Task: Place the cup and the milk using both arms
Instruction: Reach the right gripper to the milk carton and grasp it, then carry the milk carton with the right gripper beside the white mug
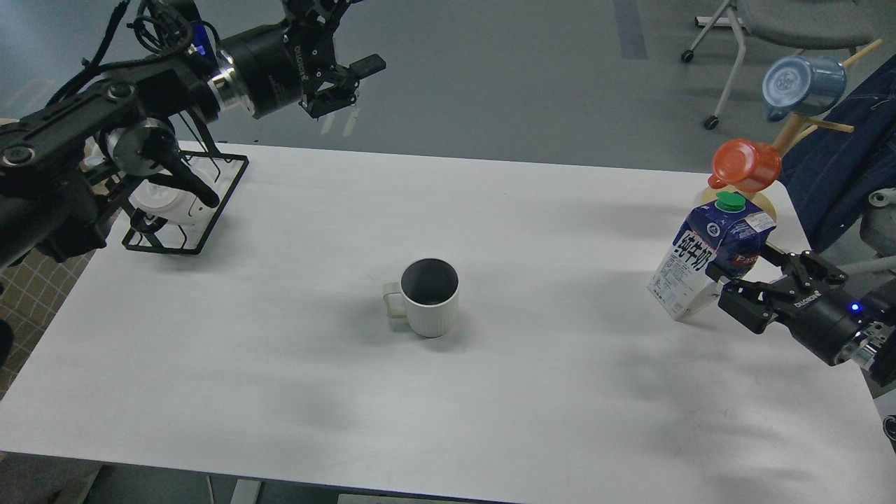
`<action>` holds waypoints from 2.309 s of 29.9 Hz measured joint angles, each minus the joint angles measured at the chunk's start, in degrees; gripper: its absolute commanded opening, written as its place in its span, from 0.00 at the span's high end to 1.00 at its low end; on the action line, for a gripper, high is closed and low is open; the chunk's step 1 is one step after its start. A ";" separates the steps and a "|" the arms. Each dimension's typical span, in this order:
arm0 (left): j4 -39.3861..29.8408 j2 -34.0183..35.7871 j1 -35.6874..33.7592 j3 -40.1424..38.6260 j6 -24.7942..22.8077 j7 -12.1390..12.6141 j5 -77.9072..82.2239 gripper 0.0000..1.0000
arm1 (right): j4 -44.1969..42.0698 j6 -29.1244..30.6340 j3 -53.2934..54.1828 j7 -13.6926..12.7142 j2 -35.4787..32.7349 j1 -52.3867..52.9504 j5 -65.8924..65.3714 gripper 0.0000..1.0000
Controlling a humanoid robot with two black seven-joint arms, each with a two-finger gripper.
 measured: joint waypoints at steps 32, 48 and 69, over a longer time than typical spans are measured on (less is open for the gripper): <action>-0.15 0.21 0.35 -0.09 0.00 -0.03 0.00 0.04 | 12.43 -0.31 -0.84 -0.11 1.54 2.88 -1.32 1.00; -0.13 0.14 0.44 -0.09 0.00 -0.07 0.00 0.04 | 2.53 1.75 -8.84 -0.08 16.58 12.99 -5.24 1.00; -0.09 0.55 1.14 -0.09 0.00 -0.08 0.09 0.04 | -3.67 1.68 -11.28 0.19 24.40 15.35 -5.99 1.00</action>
